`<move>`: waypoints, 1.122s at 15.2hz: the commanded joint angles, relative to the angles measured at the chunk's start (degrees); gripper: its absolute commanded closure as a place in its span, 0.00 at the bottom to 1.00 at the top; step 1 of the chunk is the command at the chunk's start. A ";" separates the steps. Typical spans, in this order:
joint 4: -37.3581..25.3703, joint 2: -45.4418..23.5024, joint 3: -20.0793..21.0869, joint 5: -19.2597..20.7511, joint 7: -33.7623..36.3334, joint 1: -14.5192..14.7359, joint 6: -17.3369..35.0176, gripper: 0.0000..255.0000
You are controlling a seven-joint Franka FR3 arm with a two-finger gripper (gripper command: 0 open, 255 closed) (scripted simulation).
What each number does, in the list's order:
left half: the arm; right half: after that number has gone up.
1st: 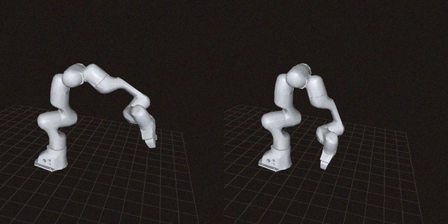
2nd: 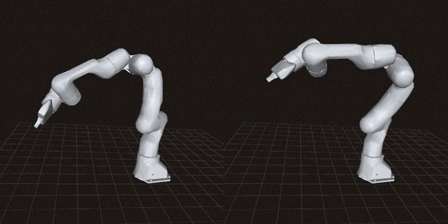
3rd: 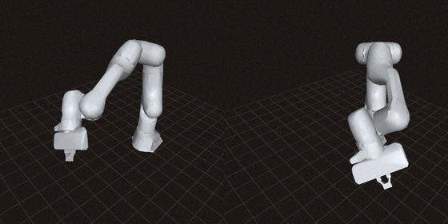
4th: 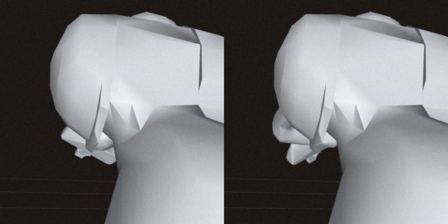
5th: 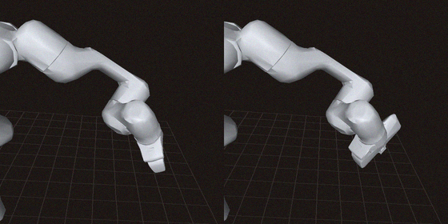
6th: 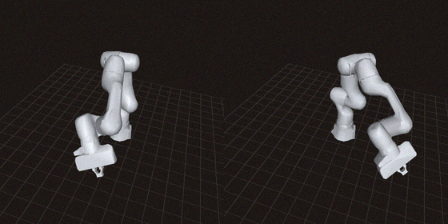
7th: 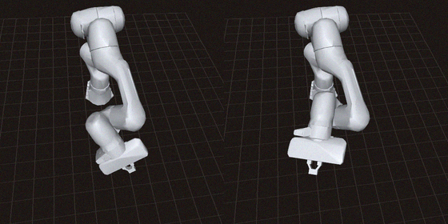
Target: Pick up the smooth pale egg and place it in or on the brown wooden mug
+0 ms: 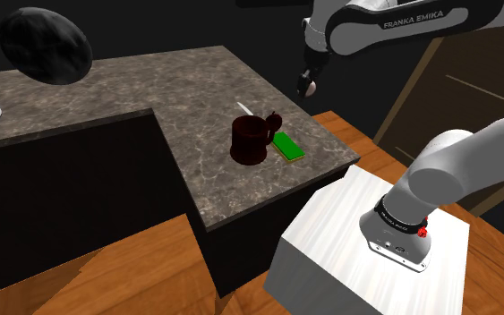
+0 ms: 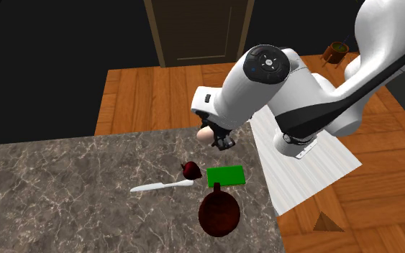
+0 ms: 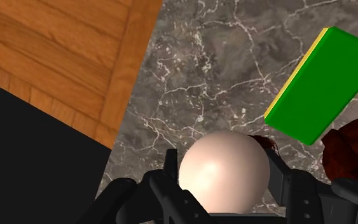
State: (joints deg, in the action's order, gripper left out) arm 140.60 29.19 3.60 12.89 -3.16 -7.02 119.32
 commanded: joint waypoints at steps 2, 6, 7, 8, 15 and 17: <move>-1.96 0.49 -0.03 -0.30 -0.57 0.09 -2.42 1.00; -4.13 -1.49 3.40 -1.35 3.59 1.59 -3.48 1.00; -4.92 -2.29 4.54 -1.64 4.98 2.03 -3.76 1.00; -5.77 -3.14 5.66 -1.89 6.38 2.47 -4.05 1.00; -13.54 -10.68 13.24 -2.38 16.23 5.07 -6.40 1.00; -16.34 -13.33 15.33 -2.05 19.09 5.69 -7.24 1.00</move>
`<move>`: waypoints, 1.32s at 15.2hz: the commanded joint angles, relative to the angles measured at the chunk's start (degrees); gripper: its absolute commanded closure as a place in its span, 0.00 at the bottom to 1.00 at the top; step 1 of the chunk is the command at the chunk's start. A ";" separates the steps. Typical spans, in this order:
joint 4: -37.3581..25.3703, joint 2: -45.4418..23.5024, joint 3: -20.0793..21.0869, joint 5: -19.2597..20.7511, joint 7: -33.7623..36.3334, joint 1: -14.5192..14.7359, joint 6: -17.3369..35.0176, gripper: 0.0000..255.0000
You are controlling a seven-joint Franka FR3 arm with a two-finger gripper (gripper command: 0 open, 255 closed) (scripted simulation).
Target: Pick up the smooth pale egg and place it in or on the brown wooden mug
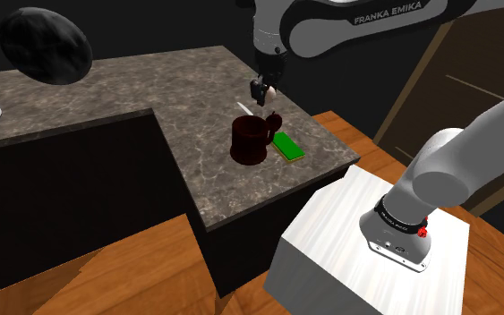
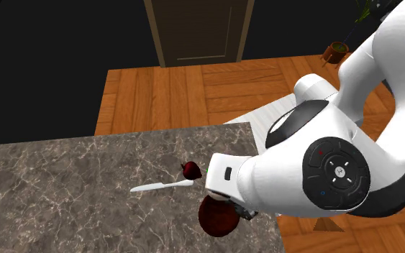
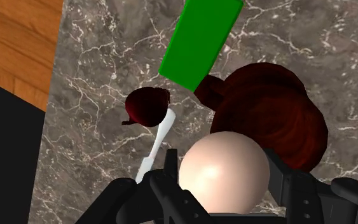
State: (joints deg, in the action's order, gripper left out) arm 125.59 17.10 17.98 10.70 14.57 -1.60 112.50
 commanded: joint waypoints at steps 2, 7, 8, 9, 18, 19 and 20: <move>-2.71 -3.25 2.32 0.60 3.51 0.71 -0.31 1.00; 0.32 -4.10 2.53 1.22 4.66 0.66 3.38 1.00; 0.89 -4.31 2.58 1.36 4.91 0.64 4.12 1.00; 1.45 -4.53 2.63 1.52 5.17 0.62 4.85 1.00; 4.14 -5.90 2.90 2.50 6.60 0.46 8.66 1.00; 4.14 -5.90 2.90 2.50 6.60 0.46 8.66 1.00; 4.14 -5.90 2.90 2.50 6.60 0.46 8.66 1.00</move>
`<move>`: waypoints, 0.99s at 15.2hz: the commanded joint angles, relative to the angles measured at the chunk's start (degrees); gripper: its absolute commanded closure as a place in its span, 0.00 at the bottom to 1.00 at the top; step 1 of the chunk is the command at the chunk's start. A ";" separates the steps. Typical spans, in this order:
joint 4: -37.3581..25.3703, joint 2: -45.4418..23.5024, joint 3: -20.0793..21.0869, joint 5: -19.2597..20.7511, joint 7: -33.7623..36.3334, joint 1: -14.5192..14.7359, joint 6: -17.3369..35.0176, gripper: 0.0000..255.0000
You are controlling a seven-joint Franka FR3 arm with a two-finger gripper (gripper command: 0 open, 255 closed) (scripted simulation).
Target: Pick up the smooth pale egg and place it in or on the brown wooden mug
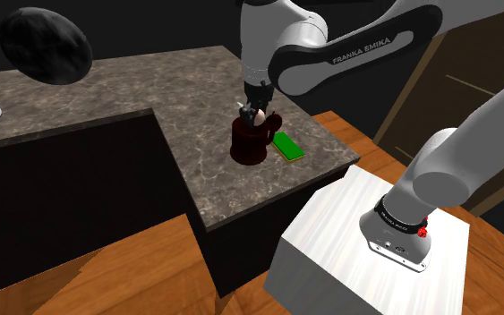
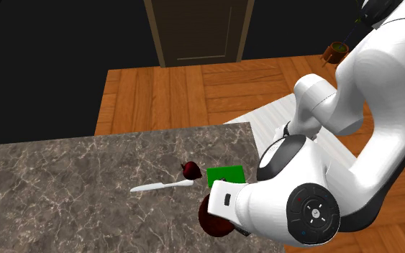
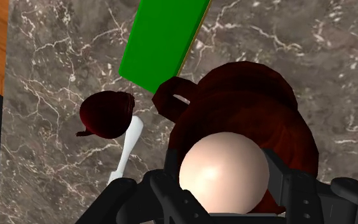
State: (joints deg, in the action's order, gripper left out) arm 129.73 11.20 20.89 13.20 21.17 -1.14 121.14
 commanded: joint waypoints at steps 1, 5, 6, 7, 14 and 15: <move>0.00 0.00 0.00 0.01 0.00 0.00 0.02 1.00; 0.00 0.01 0.00 0.00 0.00 0.00 0.01 0.00; 0.00 0.01 0.00 0.00 0.00 0.00 0.01 0.00; 0.00 0.01 0.00 0.00 0.00 0.00 0.01 0.00; -4.77 2.54 0.37 -1.86 -1.16 0.85 -7.14 0.00; -4.78 2.54 0.37 -1.86 -1.16 0.85 -7.14 0.00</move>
State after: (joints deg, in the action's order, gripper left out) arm 124.99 13.62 21.25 11.41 20.04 -0.32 114.18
